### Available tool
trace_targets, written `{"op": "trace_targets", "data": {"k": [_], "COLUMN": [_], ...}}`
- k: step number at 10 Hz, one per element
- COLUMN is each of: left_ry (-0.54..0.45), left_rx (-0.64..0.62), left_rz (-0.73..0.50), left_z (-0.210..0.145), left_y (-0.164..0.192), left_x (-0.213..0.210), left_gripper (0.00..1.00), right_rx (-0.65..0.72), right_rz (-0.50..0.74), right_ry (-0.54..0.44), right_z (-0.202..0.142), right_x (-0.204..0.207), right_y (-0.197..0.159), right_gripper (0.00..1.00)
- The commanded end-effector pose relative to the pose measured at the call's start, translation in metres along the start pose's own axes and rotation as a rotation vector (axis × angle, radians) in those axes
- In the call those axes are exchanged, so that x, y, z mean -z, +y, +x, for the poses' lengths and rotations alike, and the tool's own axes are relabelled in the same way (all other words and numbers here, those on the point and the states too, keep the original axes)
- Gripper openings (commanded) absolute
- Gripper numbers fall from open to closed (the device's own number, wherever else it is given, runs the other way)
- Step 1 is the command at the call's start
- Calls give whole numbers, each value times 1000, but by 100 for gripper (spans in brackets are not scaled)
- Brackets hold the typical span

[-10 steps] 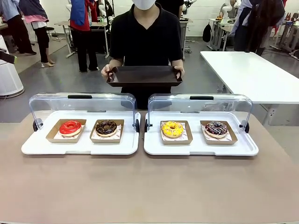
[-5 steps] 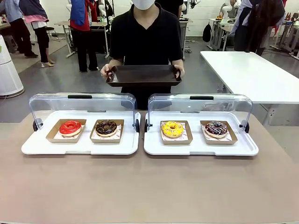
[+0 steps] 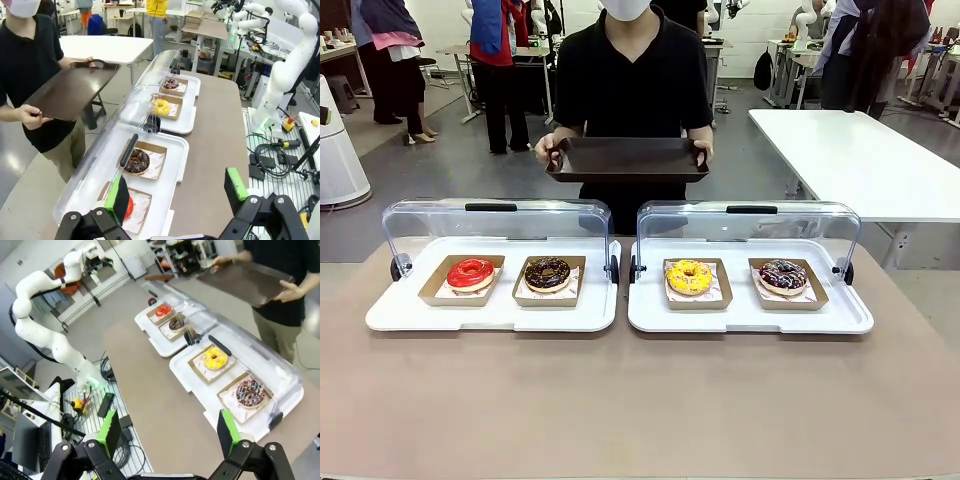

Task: Provide the desired donut to the person.
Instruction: Pick up and lift the Paper togo box containing the Donut pointed at by the person.

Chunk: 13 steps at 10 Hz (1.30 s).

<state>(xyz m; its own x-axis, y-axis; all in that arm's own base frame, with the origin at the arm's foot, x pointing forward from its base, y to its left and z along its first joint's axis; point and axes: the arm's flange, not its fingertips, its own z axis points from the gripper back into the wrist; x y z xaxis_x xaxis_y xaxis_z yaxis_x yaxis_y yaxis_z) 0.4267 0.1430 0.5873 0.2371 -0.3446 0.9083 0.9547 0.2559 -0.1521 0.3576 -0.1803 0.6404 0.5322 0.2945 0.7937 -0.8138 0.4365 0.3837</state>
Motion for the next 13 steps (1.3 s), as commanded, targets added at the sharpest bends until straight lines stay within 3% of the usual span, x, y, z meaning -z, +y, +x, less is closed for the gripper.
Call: {"op": "trace_targets", "data": {"k": [1,13], "left_ry": [-29,-29], "left_rx": [10,10], "left_rz": [-3,-3], "left_z": [2,2], "left_y": [-1,-1], "left_x": [-2,-2], "left_gripper": [100,100], "right_rx": [18,18], "right_rz": [2,2], "right_ry": [-38,-38], "right_z": [-7,-7], "right_x": [-6,-6], "right_y": [-8,-8], "right_gripper": [100,100]}}
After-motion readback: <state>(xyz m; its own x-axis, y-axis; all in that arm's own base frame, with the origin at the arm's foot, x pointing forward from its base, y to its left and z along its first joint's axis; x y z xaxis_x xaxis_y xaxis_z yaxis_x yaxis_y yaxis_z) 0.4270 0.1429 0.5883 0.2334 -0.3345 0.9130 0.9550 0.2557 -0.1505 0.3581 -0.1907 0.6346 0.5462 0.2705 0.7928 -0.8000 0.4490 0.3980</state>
